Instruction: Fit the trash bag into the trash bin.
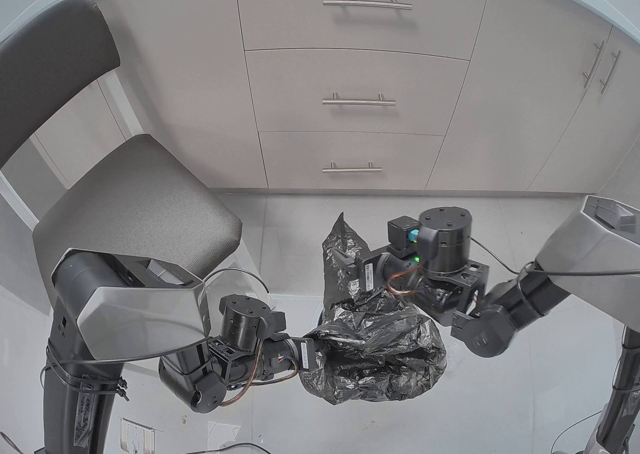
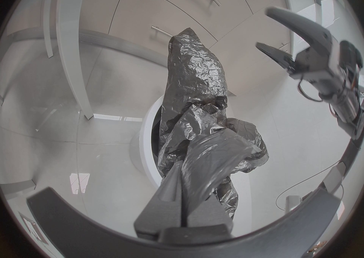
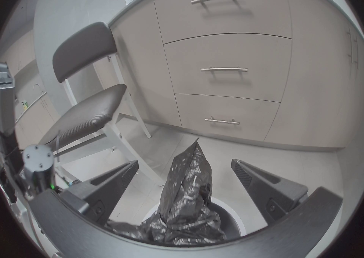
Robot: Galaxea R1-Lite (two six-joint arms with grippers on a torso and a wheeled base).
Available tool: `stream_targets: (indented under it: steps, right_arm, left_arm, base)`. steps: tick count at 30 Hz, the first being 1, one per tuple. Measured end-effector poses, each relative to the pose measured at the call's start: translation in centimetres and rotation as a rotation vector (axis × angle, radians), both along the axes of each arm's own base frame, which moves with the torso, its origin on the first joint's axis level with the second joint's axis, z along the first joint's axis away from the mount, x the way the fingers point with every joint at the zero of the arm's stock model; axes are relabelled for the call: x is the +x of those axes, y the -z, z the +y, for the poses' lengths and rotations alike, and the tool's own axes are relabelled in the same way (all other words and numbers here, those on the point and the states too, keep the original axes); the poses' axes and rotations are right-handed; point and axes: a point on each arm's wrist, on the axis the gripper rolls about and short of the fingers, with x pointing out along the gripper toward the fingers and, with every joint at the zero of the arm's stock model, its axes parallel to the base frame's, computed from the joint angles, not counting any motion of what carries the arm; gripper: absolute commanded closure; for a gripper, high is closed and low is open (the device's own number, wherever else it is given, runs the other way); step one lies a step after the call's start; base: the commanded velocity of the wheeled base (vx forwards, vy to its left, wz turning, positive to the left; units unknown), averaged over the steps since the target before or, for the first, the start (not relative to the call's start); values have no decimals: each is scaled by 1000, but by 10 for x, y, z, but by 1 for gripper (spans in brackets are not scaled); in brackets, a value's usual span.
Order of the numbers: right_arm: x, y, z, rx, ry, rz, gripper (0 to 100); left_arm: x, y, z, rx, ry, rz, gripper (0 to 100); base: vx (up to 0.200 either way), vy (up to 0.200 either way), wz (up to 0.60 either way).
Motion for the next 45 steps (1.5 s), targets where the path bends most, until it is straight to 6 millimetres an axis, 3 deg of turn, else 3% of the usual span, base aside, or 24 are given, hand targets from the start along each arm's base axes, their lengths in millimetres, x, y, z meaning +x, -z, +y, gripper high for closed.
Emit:
stream_targets:
  steps: [8,18,31,41,42,45]
  right_arm:
    - [33,19,26,-78,32,68,0]
    - [69,23,33,-95,86,86,0]
    - [77,49,36,-121,91,122,0]
    - [79,55,38,-122,89,125,0]
    - [79,55,38,-122,90,125,100]
    - [79,56,38,-123,90,127,100]
  left_arm:
    - [0,1,0,1,1,-1,100]
    - [0,2,0,2,1,0,100]
    - [0,3,-1,-11,1,-18,100]
    - [0,4,-1,-11,0,-17,100]
    - [0,4,-1,-11,0,-17,100]
    - [0,4,-1,-11,0,-16,100]
  base:
    - [0,0,0]
    - [0,0,0]
    - [0,0,0]
    - [0,0,0]
    - [0,0,0]
    - [0,0,0]
